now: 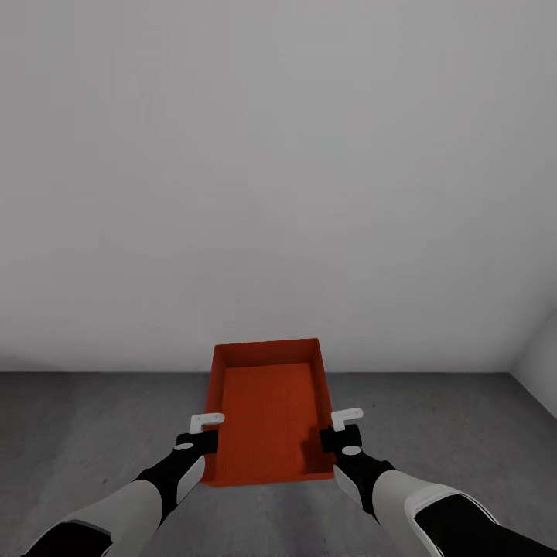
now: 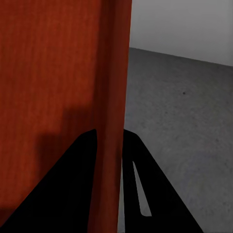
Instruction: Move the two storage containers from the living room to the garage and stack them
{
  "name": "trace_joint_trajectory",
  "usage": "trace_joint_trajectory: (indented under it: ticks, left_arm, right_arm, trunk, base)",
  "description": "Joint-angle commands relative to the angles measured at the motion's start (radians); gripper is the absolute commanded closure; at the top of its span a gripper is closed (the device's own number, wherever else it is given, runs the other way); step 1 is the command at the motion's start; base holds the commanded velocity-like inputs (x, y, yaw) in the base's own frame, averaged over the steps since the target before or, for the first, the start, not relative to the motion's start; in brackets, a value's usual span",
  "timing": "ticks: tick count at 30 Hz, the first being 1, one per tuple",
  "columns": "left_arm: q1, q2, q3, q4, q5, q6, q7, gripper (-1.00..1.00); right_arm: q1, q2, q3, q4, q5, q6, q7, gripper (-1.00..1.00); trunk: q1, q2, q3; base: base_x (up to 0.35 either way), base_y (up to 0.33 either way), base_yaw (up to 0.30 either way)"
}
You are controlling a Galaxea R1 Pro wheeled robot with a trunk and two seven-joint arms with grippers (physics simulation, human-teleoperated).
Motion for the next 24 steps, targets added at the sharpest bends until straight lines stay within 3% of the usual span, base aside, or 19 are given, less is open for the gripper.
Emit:
trace_joint_trajectory:
  ticks: [1, 24]
  left_arm:
    - [-0.001, -0.001, 0.012, -0.037, -0.007, 0.0, 0.008, 1.0]
    - [-0.001, -0.001, 0.012, -0.037, -0.007, 0.0, 0.008, 1.0]
  right_arm:
    - [-0.001, 0.014, -0.009, 0.005, -0.022, -0.004, -0.004, 1.0]
    - [-0.001, 0.014, -0.009, 0.005, -0.021, -0.004, -0.004, 1.0]
  trunk:
    - [0.0, -0.001, -0.003]
    - [0.0, -0.001, -0.039]
  base:
    - [0.0, 0.0, 0.0]
    - [0.0, 0.0, 0.0]
